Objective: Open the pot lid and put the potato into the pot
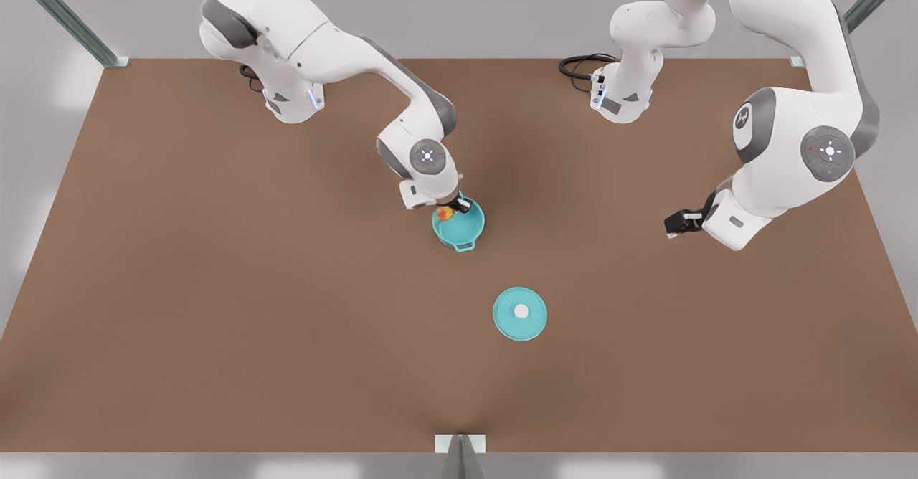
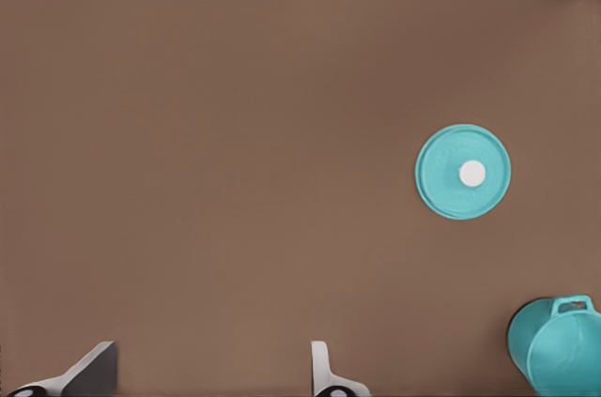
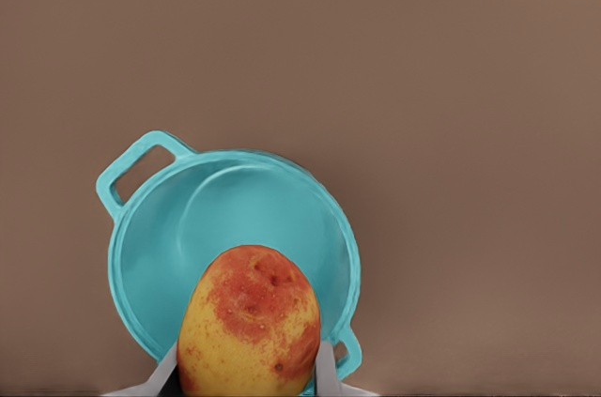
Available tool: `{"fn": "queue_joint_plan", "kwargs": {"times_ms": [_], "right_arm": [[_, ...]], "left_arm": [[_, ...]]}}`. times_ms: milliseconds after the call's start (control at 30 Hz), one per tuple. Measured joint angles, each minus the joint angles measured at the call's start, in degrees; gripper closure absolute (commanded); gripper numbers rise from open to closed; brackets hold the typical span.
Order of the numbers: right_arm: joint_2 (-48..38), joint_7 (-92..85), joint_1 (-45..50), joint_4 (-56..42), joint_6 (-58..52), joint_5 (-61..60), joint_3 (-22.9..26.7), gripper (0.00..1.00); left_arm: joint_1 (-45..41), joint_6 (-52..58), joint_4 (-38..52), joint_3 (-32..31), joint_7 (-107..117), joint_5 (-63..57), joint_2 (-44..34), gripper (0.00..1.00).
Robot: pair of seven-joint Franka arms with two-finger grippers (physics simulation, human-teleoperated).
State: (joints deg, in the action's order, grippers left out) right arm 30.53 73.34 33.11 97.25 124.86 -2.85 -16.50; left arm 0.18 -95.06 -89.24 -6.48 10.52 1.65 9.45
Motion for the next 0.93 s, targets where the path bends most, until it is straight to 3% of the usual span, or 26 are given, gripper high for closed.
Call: {"fn": "queue_joint_plan", "kwargs": {"times_ms": [433,467,667,733,867,933], "right_arm": [[6.03,12.88,6.72,-6.11,-0.06,-0.03,5.83,0.5],[6.06,13.57,6.8,-6.26,-0.06,-0.04,5.85,0.0],[4.64,17.0,6.83,-6.36,-0.64,0.34,7.44,0.0],[-0.71,17.14,-0.84,-6.0,-3.06,0.49,9.37,0.0],[-11.79,6.81,-36.76,-5.4,-12.64,1.94,10.14,0.0],[-16.1,-0.29,-42.07,-5.08,-16.01,3.52,9.93,0.0]], "left_arm": [[0.76,-0.91,0.0,-0.16,-7.64,-0.14,0.58,0.0],[0.8,-1.0,0.0,-0.17,-8.02,-0.24,0.72,0.0],[0.65,-0.92,2.46,-0.3,-9.87,-1.17,0.61,0.0],[0.62,-0.41,3.46,-0.4,-10.34,-1.23,0.48,0.0],[0.5,0.85,4.36,-0.51,-11.18,0.04,0.67,0.0],[0.46,1.22,4.71,-0.52,-11.54,0.48,0.77,0.0]]}}
